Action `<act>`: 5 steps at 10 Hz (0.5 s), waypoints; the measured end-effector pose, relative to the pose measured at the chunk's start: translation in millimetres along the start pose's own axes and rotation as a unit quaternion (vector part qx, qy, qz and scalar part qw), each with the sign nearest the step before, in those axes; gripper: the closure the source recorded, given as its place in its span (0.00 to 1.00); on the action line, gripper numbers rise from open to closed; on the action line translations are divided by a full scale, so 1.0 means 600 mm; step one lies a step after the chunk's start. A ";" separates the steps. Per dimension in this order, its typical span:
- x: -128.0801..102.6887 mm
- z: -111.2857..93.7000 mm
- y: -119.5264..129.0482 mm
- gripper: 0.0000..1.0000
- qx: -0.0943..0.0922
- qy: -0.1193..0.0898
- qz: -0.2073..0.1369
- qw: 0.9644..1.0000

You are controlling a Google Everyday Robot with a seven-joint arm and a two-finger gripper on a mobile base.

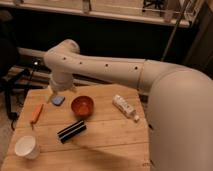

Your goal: Pick up the ceramic cup

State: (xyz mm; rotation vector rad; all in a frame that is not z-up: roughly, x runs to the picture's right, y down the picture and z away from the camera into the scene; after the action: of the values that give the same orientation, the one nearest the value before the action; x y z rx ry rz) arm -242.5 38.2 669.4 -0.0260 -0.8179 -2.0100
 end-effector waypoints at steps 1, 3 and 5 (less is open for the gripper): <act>-0.005 0.000 -0.050 0.20 0.006 -0.001 -0.027 1.000; -0.029 0.017 -0.131 0.20 0.008 -0.016 -0.072 0.997; -0.064 0.066 -0.188 0.20 -0.007 -0.050 -0.103 0.993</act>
State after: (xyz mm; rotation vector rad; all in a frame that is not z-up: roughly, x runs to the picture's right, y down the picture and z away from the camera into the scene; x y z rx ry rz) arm -319.8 128.0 627.2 -0.0525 -0.9004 -2.2234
